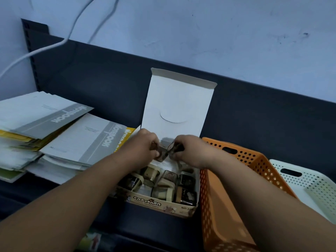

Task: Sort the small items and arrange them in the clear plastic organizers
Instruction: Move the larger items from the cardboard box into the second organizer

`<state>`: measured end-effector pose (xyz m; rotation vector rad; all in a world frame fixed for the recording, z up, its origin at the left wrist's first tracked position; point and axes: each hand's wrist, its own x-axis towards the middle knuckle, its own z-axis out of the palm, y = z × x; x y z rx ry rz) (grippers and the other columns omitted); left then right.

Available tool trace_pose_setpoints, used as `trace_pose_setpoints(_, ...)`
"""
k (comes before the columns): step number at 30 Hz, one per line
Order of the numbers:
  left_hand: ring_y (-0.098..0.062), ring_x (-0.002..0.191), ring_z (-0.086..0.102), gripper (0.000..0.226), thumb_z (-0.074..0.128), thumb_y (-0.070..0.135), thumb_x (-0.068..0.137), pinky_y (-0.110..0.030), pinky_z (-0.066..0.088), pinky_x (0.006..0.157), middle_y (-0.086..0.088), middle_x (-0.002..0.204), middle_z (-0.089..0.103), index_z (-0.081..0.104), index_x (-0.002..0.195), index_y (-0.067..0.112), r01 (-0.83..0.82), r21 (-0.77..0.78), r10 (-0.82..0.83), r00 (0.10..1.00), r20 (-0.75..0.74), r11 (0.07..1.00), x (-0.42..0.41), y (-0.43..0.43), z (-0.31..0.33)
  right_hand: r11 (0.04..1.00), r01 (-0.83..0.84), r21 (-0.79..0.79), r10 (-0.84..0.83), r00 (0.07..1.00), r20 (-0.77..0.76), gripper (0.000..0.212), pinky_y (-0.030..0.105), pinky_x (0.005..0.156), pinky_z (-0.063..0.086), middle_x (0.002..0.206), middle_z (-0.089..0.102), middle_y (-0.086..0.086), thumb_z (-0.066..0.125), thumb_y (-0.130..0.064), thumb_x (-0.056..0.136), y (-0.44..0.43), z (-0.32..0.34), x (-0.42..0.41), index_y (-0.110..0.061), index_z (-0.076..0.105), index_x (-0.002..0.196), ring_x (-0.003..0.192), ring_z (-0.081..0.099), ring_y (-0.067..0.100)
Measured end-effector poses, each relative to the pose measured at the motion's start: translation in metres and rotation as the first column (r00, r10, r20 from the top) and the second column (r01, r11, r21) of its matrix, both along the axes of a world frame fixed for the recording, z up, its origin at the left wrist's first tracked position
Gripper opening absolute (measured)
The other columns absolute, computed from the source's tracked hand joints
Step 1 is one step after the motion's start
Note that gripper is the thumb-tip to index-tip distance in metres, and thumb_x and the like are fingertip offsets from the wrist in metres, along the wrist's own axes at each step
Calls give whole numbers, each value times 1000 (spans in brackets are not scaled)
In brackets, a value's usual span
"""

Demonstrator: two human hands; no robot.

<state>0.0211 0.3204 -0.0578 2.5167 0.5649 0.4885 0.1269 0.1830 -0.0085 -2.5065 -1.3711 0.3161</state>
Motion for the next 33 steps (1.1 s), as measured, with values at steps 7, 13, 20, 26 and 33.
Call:
trace_pose_setpoints(7, -20, 77, 62, 17, 60, 33, 90, -34, 49, 64, 0, 87, 62, 59, 100, 18, 40, -380, 76, 955, 286, 924, 3, -21, 40, 928, 170, 332, -96, 969, -228, 7, 35, 76, 51, 94, 67, 6, 64, -18, 90, -47, 18, 9, -15, 64, 97, 89, 63, 24)
trace_pose_setpoints(13, -17, 62, 60, 15, 49, 27, 98, -24, 44, 56, 0, 83, 59, 63, 98, 23, 189, -648, 84, 926, 367, 738, 14, -67, 62, 835, 266, 481, -104, 936, -338, 17, 21, 69, 51, 97, 68, -3, 62, -25, 93, -103, 31, 4, -24, 60, 110, 88, 66, 12)
trace_pose_setpoints(20, -15, 63, 59, 16, 61, 31, 92, -27, 44, 58, -3, 81, 64, 60, 94, 15, 316, -729, -23, 924, 381, 608, 27, -165, 80, 699, 403, 591, -134, 885, -446, 14, 25, 69, 55, 93, 72, 1, 61, -25, 94, -210, 41, 6, -17, 60, 105, 83, 69, 14)
trace_pose_setpoints(26, -23, 69, 70, 18, 63, 10, 88, -26, 52, 51, -12, 83, 72, 57, 105, 15, 323, -809, -120, 945, 304, 491, 59, -304, 77, 569, 529, 630, -164, 823, -543, 8, 36, 79, 57, 92, 69, 4, 56, -19, 97, -342, 29, 15, -25, 60, 100, 82, 68, 20)
trace_pose_setpoints(33, -24, 72, 66, 24, 49, -4, 89, -29, 53, 62, -10, 84, 66, 60, 101, 13, 470, -818, -273, 878, 393, 333, 87, -474, 68, 434, 616, 657, -230, 781, -581, 27, 33, 78, 52, 99, 66, -2, 51, -12, 98, -506, 4, 16, -30, 57, 117, 83, 61, 16)
